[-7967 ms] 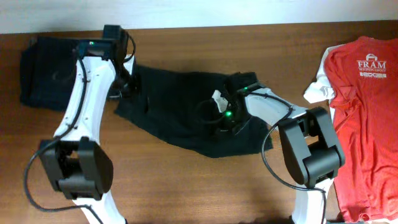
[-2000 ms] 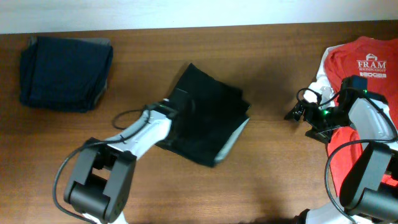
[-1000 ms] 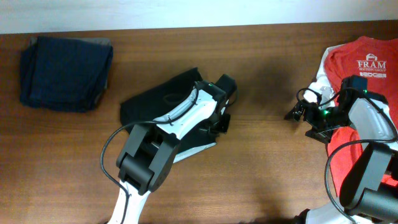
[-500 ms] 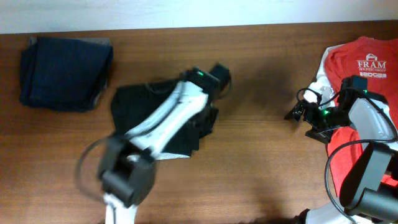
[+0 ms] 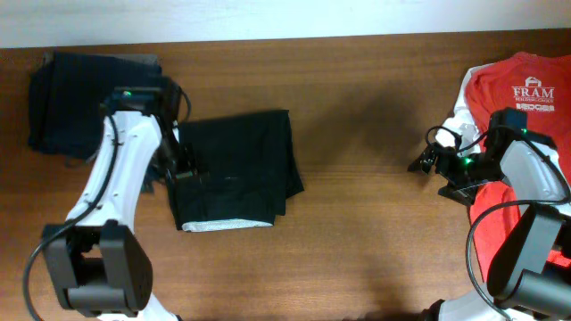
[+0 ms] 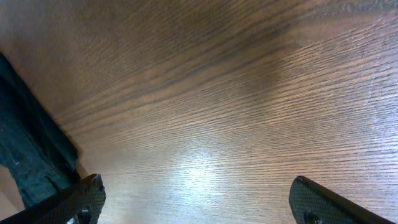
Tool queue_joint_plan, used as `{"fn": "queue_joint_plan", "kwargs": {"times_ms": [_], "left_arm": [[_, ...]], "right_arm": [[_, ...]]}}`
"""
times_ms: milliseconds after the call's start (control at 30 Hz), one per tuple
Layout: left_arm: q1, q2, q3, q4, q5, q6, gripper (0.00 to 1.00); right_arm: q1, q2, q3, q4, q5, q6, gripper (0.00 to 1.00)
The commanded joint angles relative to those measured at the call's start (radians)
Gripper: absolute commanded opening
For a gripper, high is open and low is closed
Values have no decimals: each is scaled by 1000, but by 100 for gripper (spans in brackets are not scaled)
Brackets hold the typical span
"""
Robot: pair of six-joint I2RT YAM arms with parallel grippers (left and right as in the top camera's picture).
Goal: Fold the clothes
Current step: 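Carry the shorts left and place them on the navy stack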
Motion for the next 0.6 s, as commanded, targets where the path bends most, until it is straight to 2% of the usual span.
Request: {"fn": "queue_joint_plan", "kwargs": {"times_ms": [0, 67, 367, 467, 567], "left_arm": [[-2, 0, -196, 125, 24, -53, 99], [-3, 0, -295, 227, 38, -51, 99], [-3, 0, -520, 554, 90, -51, 96], [-3, 0, -565, 599, 90, -51, 89], [-3, 0, -568, 598, 90, -51, 71]], "right_arm": [[-3, -13, 1, 0, 9, 0, 98], [-3, -13, 1, 0, 9, 0, 98], [-3, -13, 1, 0, 9, 0, 98], [-3, -13, 1, 0, 9, 0, 98], [-3, -13, 1, 0, 9, 0, 98]]}}
